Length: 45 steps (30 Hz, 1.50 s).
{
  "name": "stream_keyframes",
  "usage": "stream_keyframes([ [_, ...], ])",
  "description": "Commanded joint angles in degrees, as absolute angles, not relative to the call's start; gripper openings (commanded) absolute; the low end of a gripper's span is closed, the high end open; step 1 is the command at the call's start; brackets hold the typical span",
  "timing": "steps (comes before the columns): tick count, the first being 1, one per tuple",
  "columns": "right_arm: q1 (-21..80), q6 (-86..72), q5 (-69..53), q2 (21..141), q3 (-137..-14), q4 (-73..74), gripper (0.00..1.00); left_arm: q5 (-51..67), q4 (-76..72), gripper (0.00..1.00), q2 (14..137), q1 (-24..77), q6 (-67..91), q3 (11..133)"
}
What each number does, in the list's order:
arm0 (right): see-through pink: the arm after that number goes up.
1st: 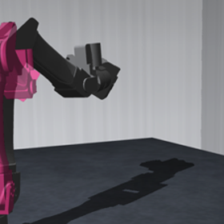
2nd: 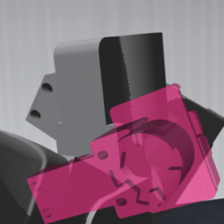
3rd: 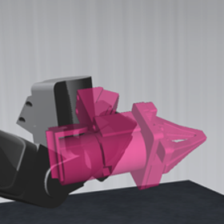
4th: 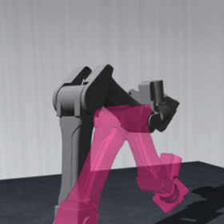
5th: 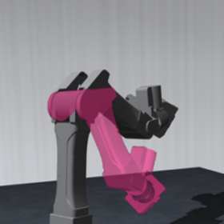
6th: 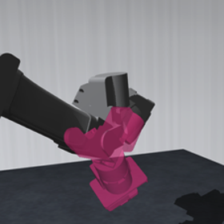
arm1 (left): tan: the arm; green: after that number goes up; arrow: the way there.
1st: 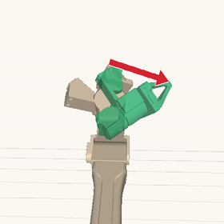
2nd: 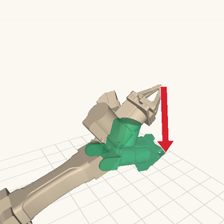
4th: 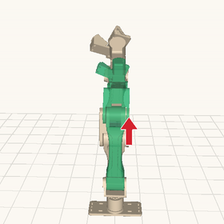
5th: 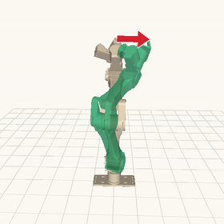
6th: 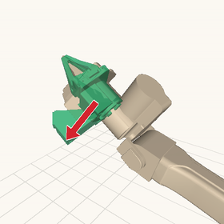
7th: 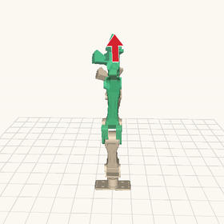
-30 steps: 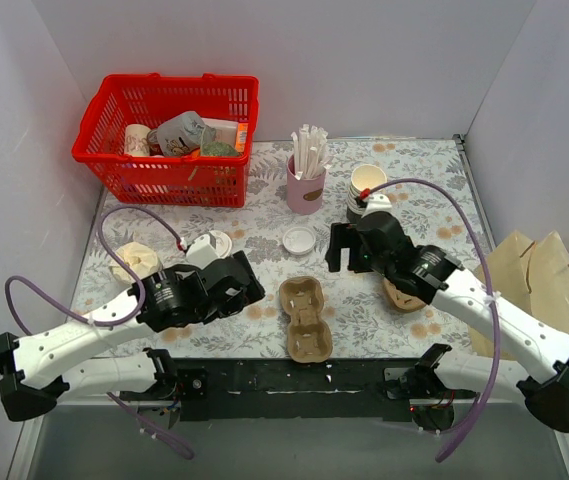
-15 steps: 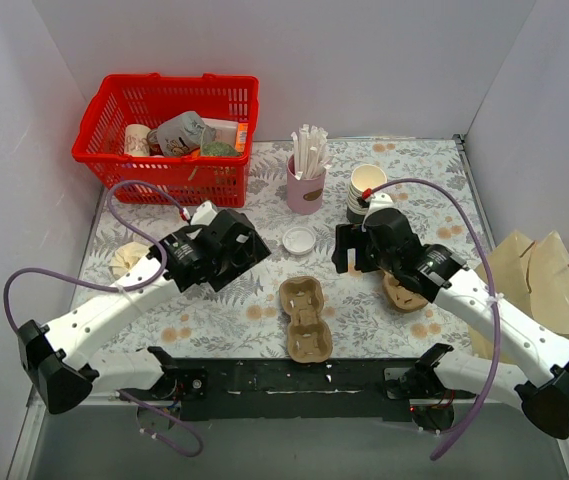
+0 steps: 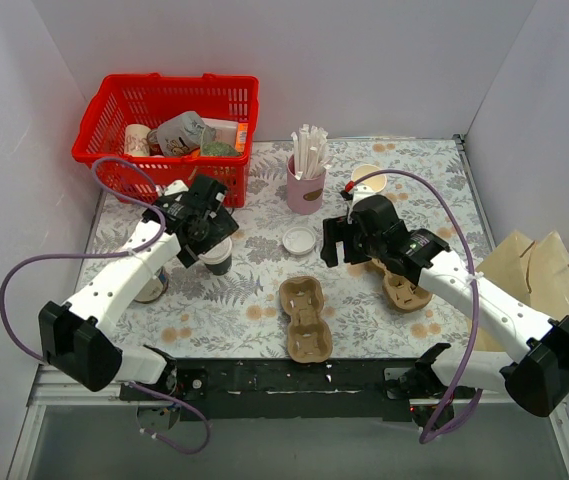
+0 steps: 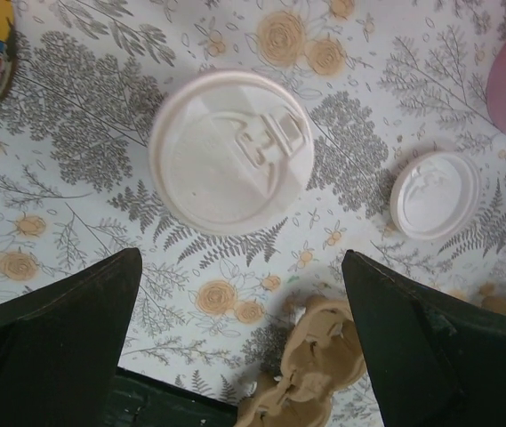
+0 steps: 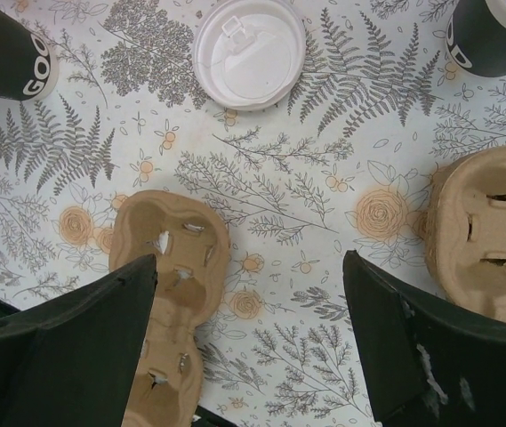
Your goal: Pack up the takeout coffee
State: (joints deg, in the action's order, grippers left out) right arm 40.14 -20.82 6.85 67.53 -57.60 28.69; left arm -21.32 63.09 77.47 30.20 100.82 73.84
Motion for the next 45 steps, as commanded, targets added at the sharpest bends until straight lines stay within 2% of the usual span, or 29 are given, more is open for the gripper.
stream_keyframes([
  [1,39.73,-18.81,6.41,67.24,-58.19,27.95,0.91,-18.47,59.51,0.98,75.59,23.40,93.80,71.55],
  [7,39.64,-16.70,6.86,67.06,-57.13,27.51,0.91,-12.75,51.69,0.98,74.70,22.59,90.26,71.98],
  [11,39.64,-16.00,7.12,67.67,-57.57,28.12,0.90,-14.41,54.83,0.96,80.14,22.50,91.84,76.01],
  [16,39.64,-15.38,9.31,67.24,-56.87,28.39,0.90,-15.12,59.94,0.81,87.00,22.50,94.39,81.03],
  [19,39.64,-15.12,10.19,67.15,-56.52,28.65,0.90,-14.15,60.12,0.77,89.55,22.59,94.83,82.35],
  [23,39.64,-15.03,11.34,67.50,-56.25,28.74,0.90,-16.16,61.96,0.65,91.75,23.03,96.68,84.28],
  [26,39.64,-15.12,11.25,67.68,-56.08,28.74,0.89,-18.28,62.93,0.59,93.16,23.38,97.29,85.43],
  [42,39.64,-15.21,13.36,68.38,-55.20,28.65,0.88,-21.27,66.35,0.53,99.67,26.28,98.52,90.09],
  [45,39.64,-15.29,13.62,68.03,-55.20,28.83,0.88,-22.32,67.32,0.48,100.19,26.54,99.23,90.09],
])
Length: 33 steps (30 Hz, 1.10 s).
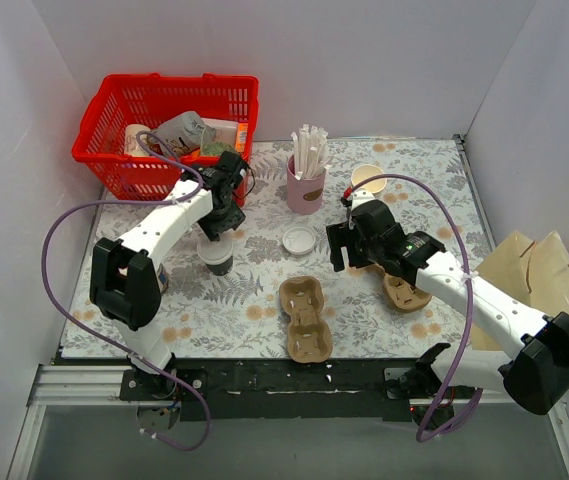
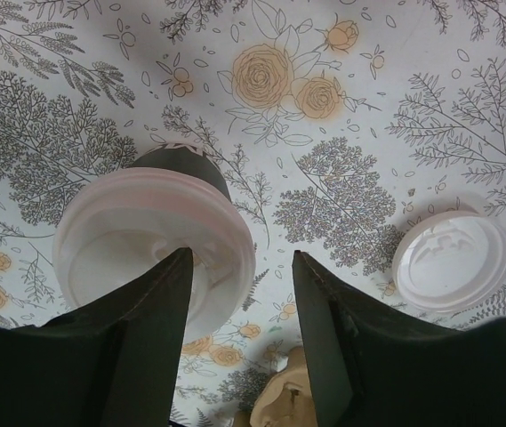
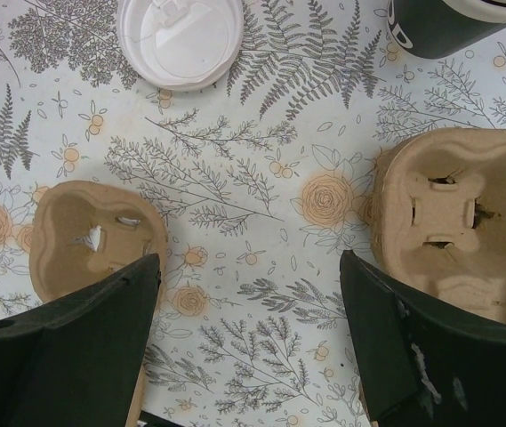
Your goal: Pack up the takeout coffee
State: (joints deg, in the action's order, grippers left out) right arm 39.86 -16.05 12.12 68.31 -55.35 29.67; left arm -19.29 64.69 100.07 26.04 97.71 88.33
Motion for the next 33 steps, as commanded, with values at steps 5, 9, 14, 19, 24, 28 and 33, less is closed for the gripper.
stream_keyframes([
  [5,39.64,-15.38,14.32,67.24,-54.84,29.09,0.88,-21.71,67.50,0.44,100.55,26.63,98.79,90.09],
  [9,39.64,-15.91,14.94,66.80,-54.67,28.92,0.88,-21.18,68.38,0.40,100.99,26.81,97.21,90.26],
  [14,39.64,-16.26,15.03,66.18,-54.32,28.65,0.87,-20.39,68.91,0.34,100.81,27.07,95.54,89.03],
  [19,39.64,-16.52,15.29,65.65,-54.05,28.39,0.87,-19.16,68.29,0.28,100.11,27.25,94.57,87.89],
  [24,39.64,-16.87,15.29,65.04,-53.79,28.04,0.87,-16.80,66.89,0.16,99.58,27.25,92.99,88.07],
  [28,39.64,-17.05,15.56,64.34,-53.35,27.78,0.87,-16.35,66.71,0.04,99.49,27.51,92.37,87.71],
  [33,39.55,-17.31,15.56,63.72,-53.35,27.60,0.86,-14.42,65.49,0.00,98.70,27.60,90.97,87.10],
])
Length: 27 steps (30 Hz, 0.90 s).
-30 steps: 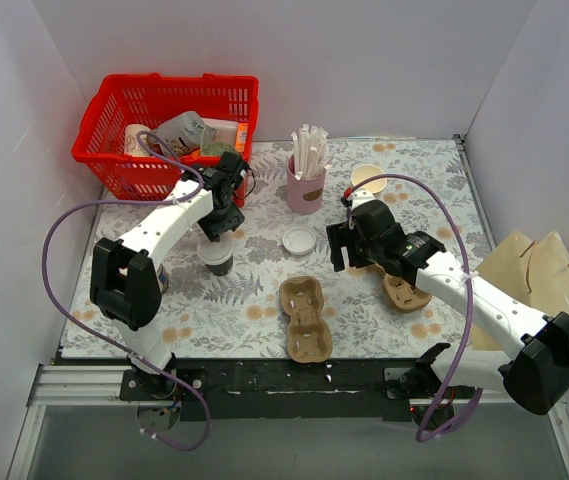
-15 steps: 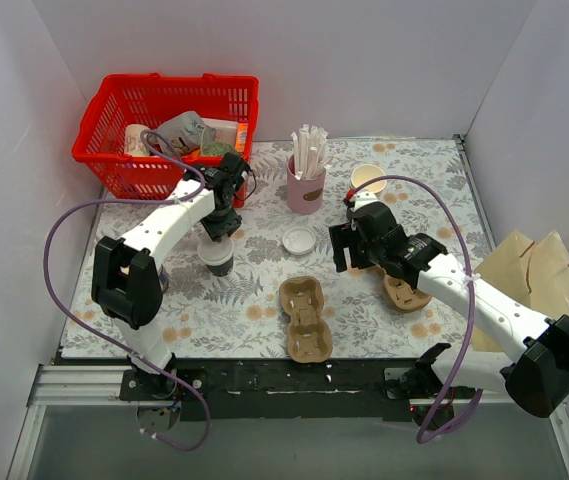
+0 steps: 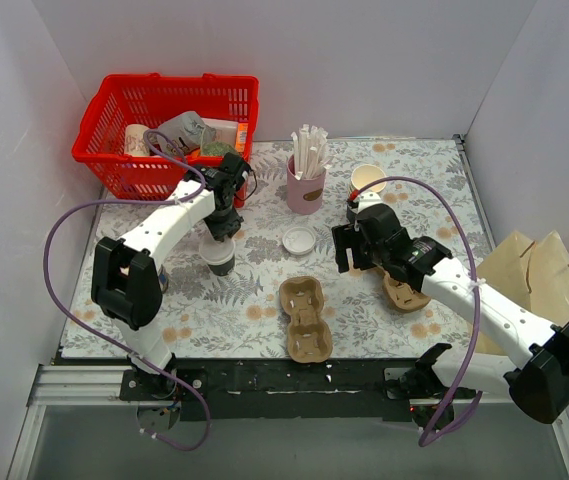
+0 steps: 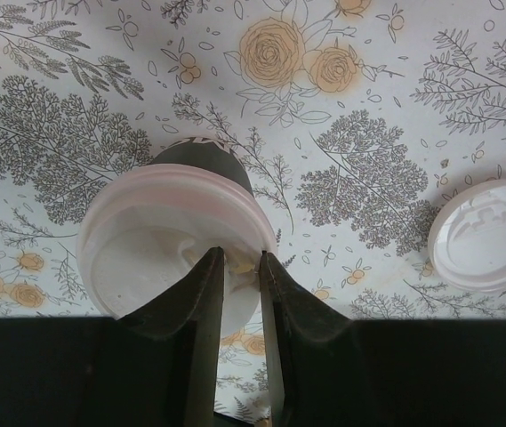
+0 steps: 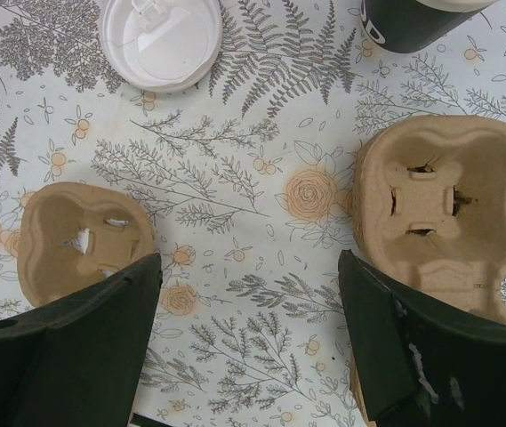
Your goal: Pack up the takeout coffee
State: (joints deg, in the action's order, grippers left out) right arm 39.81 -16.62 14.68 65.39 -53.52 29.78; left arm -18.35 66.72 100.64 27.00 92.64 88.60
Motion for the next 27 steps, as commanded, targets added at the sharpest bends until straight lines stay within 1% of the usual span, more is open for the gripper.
stream_keyframes([
  [1,39.64,-17.31,15.56,63.81,-53.35,27.60,0.86,-12.59,65.04,0.00,98.27,27.60,90.44,86.93],
  [6,39.55,-17.58,15.29,63.63,-53.35,27.60,0.85,-7.65,61.79,0.00,95.98,28.47,86.40,85.78],
  [17,39.55,-18.46,14.50,63.55,-53.00,27.16,0.84,-10.46,62.75,0.00,93.52,33.75,82.88,87.63],
  [27,39.55,-19.51,13.71,62.84,-52.56,27.60,0.84,-11.95,62.05,0.00,96.06,40.95,81.73,89.64],
])
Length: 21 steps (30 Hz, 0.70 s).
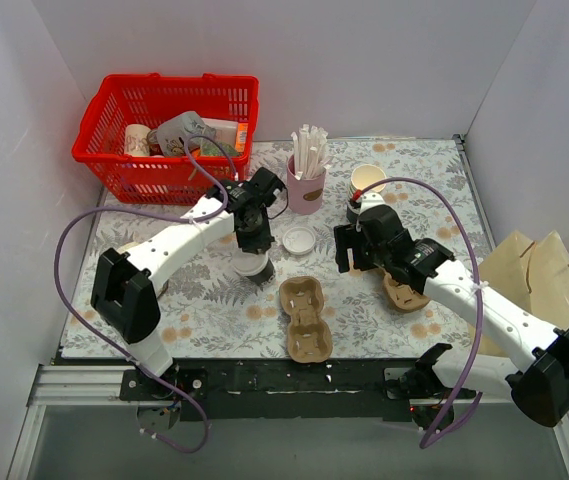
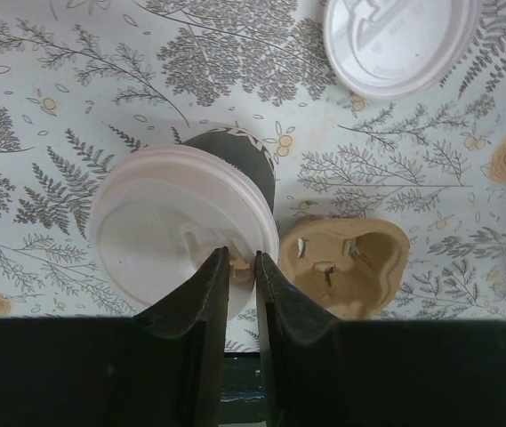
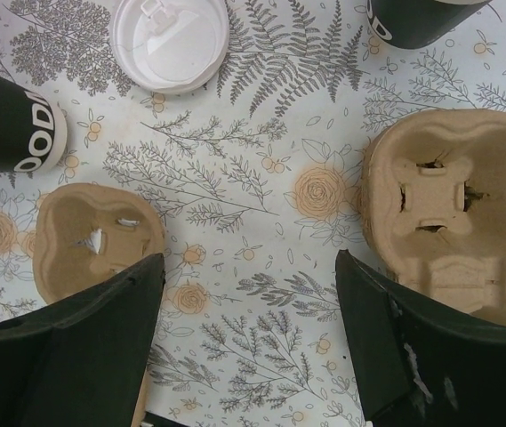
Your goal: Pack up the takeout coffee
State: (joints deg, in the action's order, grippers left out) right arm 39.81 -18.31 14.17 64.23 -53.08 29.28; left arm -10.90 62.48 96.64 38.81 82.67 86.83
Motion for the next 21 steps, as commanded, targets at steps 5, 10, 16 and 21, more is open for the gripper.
stream_keyframes([
  [5,39.55,-20.21,14.33,62.49,-52.38,28.21,0.84,-13.01,63.19,0.14,98.96,43.24,82.27,91.49],
  [10,39.55,-20.39,14.59,62.23,-52.21,28.30,0.84,-13.53,63.02,0.20,100.10,45.26,82.35,92.90],
  [16,39.55,-20.65,15.47,61.79,-51.86,29.00,0.85,-16.52,64.95,0.24,102.39,47.02,82.62,94.22],
  [21,39.55,-21.36,16.17,61.79,-52.56,29.97,0.85,-17.58,65.83,0.36,103.45,48.51,83.06,95.98],
])
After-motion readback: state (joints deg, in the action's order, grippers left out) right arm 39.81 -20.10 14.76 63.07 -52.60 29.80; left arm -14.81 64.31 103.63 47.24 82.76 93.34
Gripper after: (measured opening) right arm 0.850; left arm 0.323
